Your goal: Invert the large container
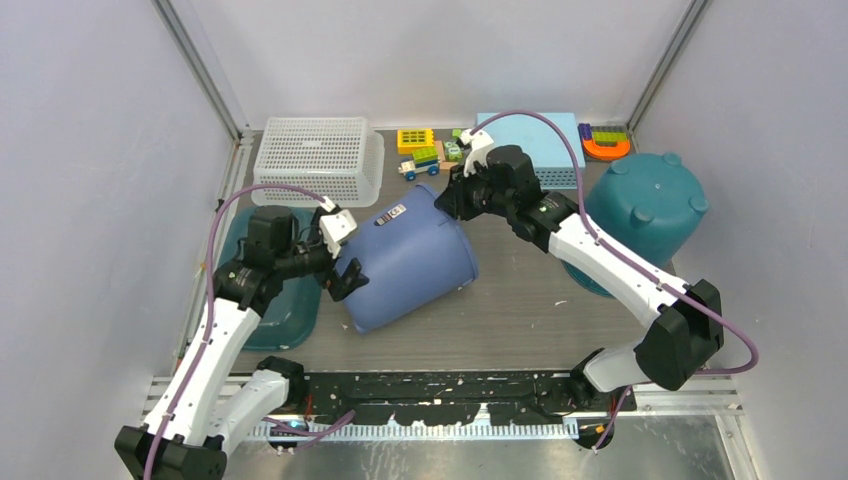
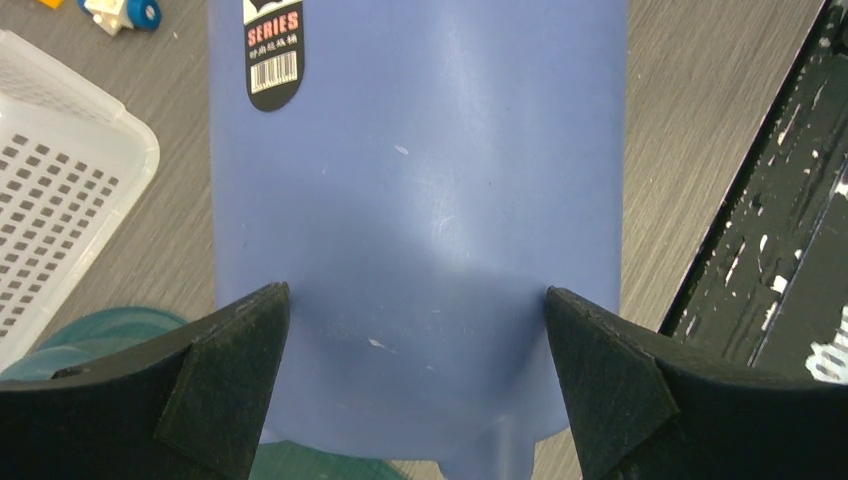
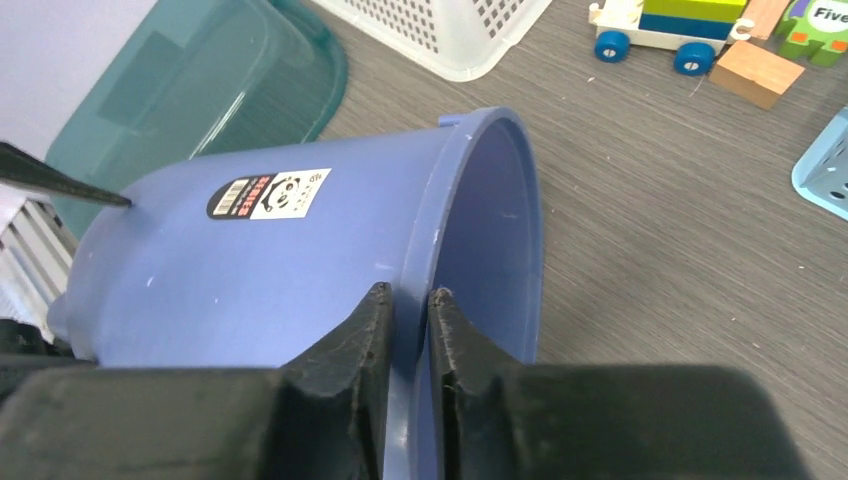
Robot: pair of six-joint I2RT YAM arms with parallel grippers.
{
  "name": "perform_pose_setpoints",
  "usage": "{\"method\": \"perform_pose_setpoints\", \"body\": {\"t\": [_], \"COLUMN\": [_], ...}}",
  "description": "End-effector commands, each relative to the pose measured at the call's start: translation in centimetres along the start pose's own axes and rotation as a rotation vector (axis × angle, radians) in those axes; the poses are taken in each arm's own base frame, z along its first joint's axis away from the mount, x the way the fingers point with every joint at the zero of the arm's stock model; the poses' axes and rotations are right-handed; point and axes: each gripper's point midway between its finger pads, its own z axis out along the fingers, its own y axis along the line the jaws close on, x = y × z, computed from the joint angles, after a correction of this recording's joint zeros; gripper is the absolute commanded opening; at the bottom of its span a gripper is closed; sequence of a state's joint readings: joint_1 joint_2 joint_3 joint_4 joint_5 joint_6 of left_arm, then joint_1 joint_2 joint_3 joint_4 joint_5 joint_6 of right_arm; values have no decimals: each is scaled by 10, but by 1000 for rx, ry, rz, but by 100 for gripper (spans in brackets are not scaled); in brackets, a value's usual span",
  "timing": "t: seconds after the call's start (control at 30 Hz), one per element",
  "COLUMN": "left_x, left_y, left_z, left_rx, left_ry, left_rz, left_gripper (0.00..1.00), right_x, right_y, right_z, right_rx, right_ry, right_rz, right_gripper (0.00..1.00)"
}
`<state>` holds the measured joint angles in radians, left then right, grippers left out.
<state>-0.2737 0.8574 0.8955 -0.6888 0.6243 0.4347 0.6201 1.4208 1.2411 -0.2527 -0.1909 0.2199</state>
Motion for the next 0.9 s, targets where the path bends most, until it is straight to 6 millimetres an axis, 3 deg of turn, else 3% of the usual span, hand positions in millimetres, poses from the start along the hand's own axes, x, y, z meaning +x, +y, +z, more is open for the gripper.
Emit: {"method": "perform_pose_setpoints", "body": {"t": [0.0, 0.07, 0.23, 0.3, 0.37, 0.5, 0.7, 0.87], "left_x": [9, -2, -49, -53, -39, 15, 76, 85], "left_y": [-10, -6, 7, 5, 0, -1, 24, 56], "left_z": [-4, -10, -43, -59, -69, -81, -67, -40], "left_rx": [37, 16, -73, -93, -90, -94, -171, -283], "left_ry": [52, 42, 6, 31, 97, 290, 462, 430], "left_rz": [-44, -27, 60, 107, 171, 268, 312, 334], "left_gripper": [100, 100, 100, 100, 100, 100, 100, 100], "right_x": [-1, 2, 5, 5, 3, -5, -9, -7], "right_y": [6, 5, 0, -2, -6, -16, -16, -21], "right_z": [1, -2, -11, -13, -15, -17, -17, -17], "right_rx": [-21, -12, 18, 32, 49, 67, 54, 47], "right_ry": [1, 17, 22, 18, 12, 13, 27, 40], "right_rz": [7, 10, 0, 1, 3, 36, 53, 70], "right_gripper": [11, 6, 6, 6, 6, 5, 4, 3]}}
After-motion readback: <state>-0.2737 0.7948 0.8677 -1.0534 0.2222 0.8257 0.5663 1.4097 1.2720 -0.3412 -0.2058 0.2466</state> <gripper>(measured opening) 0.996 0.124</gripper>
